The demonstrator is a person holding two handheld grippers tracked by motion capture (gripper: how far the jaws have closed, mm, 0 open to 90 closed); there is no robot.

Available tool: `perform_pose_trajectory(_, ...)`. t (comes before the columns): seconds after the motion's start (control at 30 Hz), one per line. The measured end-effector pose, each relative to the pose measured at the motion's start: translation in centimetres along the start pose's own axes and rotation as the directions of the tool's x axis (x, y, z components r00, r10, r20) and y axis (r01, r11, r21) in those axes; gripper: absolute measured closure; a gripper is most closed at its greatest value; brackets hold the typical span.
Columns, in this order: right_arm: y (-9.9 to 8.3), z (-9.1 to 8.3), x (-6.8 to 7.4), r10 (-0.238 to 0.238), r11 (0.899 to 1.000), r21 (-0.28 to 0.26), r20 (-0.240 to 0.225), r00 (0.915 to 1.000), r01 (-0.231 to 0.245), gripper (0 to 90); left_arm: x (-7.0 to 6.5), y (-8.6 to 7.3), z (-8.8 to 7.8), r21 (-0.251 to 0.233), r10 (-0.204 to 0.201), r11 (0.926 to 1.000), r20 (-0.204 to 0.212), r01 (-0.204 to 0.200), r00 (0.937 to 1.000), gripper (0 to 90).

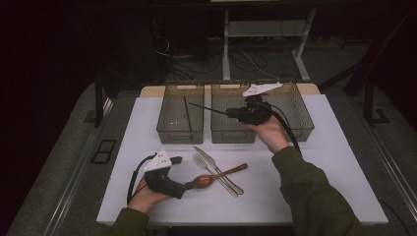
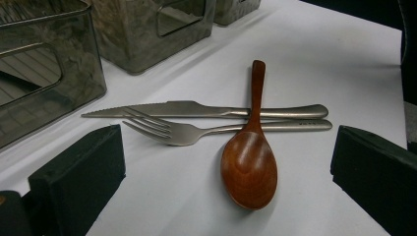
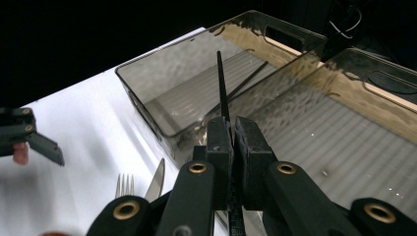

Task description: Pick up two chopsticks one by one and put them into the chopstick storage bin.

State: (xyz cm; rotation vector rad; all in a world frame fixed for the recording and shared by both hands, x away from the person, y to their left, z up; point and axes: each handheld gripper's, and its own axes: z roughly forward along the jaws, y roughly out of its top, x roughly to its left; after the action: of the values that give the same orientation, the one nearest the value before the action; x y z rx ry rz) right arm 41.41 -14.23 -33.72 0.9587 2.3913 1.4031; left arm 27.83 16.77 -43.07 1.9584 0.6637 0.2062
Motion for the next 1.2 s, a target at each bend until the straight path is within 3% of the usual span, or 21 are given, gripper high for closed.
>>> perform_pose_trajectory(0.43,2.0,6.3,1.0,-0.001,0.998,0.063,0.015,0.9999,0.0,84.6,0.0,0.1,0.0,-0.013,0.003,0.9999,0.007,-0.003,1.0,0.0)
perform_pose_trajectory(0.7,3.1,10.0,1.4,-0.015,0.993,0.114,0.064,0.9978,0.007,84.5,0.0,0.2,0.0,-0.017,0.004,0.9999,0.014,-0.003,0.9999,0.0)
perform_pose_trajectory(1.2,3.8,14.9,2.0,0.002,0.985,0.171,0.116,0.9933,-0.022,84.5,0.0,0.3,0.1,-0.021,0.005,0.9998,0.026,-0.004,0.9997,0.0)
